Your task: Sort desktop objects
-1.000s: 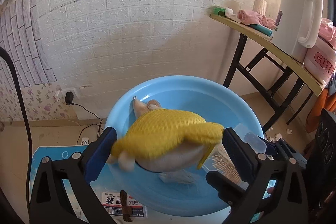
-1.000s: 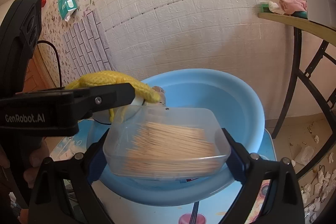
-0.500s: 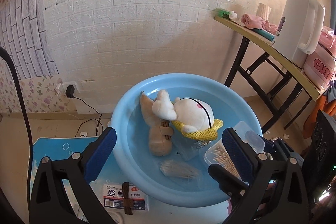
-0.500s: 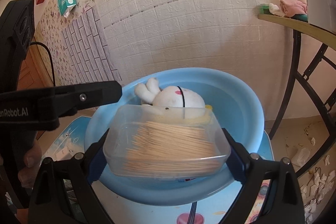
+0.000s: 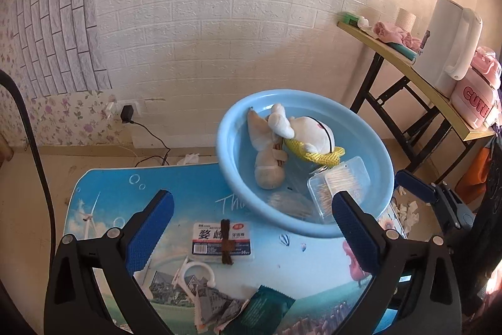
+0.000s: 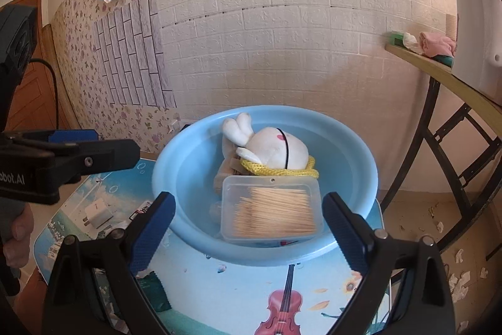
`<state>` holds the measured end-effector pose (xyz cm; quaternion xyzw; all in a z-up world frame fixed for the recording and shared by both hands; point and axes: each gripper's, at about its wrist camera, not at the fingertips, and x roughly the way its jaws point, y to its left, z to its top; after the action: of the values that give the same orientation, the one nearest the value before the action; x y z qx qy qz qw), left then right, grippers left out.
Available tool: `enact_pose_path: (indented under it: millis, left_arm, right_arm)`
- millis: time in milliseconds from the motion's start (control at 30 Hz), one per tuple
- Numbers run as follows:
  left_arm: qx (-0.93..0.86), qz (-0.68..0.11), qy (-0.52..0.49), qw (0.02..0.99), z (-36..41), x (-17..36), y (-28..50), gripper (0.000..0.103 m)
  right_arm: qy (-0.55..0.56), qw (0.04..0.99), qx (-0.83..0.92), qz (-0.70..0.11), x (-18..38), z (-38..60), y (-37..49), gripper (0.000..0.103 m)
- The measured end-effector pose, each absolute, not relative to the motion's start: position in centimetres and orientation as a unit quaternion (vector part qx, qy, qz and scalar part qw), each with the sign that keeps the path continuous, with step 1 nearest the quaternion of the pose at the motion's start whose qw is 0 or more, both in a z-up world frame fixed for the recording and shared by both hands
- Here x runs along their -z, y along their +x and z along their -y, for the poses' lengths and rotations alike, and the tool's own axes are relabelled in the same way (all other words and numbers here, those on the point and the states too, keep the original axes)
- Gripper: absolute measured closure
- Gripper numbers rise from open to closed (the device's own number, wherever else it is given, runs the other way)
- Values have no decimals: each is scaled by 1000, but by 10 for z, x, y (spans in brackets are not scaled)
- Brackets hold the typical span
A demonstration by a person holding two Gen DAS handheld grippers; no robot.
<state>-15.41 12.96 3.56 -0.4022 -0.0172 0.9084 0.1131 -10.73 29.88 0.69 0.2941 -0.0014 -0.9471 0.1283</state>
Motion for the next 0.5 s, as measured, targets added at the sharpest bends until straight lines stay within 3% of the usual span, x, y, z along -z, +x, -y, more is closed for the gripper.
enact_pose_path:
  millis: [267, 367, 500]
  left_arm:
    - [-915, 18, -393, 87, -94, -47, -115, 2]
    - [-924, 17, -375, 79, -79, -53, -98, 2]
    - [-929, 27, -364, 68, -56, -55, -77, 0]
  right_arm:
    - [272, 120, 954, -31, -37, -272, -71, 6]
    - [269, 118, 955, -36, -46, -265, -60, 0]
    - [272, 117, 954, -39, -51, -254, -46, 0]
